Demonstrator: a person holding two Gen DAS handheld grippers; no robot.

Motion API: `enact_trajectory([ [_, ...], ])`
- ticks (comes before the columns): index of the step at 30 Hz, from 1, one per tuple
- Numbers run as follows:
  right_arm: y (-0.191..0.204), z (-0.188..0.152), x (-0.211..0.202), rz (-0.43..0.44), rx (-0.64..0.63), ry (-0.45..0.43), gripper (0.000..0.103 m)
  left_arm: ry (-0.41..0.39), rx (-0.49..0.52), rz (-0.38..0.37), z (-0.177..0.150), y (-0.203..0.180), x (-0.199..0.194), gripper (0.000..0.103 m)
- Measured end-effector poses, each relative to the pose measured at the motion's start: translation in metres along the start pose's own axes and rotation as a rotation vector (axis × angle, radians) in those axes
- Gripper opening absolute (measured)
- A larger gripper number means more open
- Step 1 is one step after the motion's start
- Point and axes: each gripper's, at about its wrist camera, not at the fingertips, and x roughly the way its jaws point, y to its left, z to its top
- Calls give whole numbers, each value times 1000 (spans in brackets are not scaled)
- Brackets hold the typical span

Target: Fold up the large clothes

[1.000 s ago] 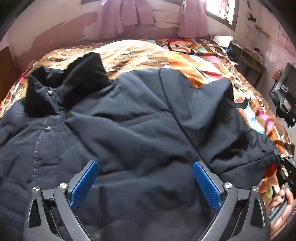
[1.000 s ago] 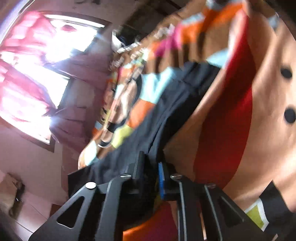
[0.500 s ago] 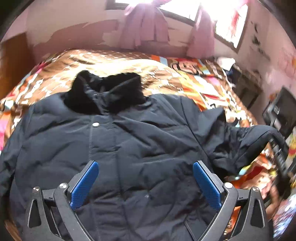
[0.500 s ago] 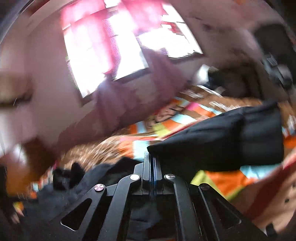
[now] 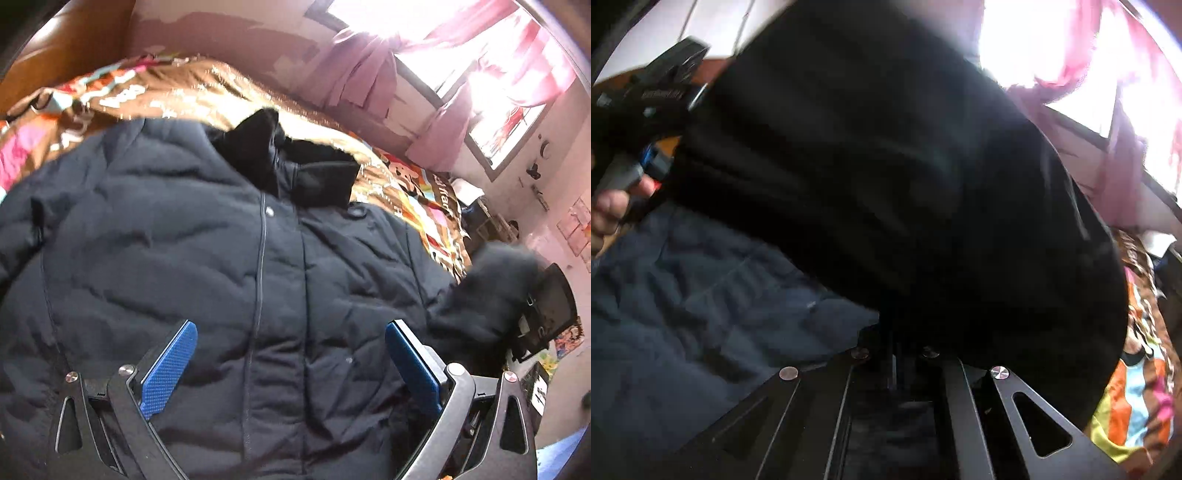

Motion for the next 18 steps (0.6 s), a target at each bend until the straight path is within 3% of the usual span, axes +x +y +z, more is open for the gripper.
enact_trajectory([
  [5, 10, 2, 9, 60, 21, 65, 8, 36, -22, -64, -12, 6, 14, 102],
  [8, 10, 3, 6, 121, 74, 76, 27, 57, -54, -74, -15, 8, 27, 102],
  [10, -4, -8, 4, 172, 102, 74, 47, 84, -88, -96, -16, 11, 38, 102],
  [14, -23, -30, -2, 175, 105, 33, 51, 141, -182, -132, -21, 17, 62, 102],
  [18, -38, -40, -7, 134, 122, -37, 52, 141, -243, -161, -23, 15, 72, 100],
])
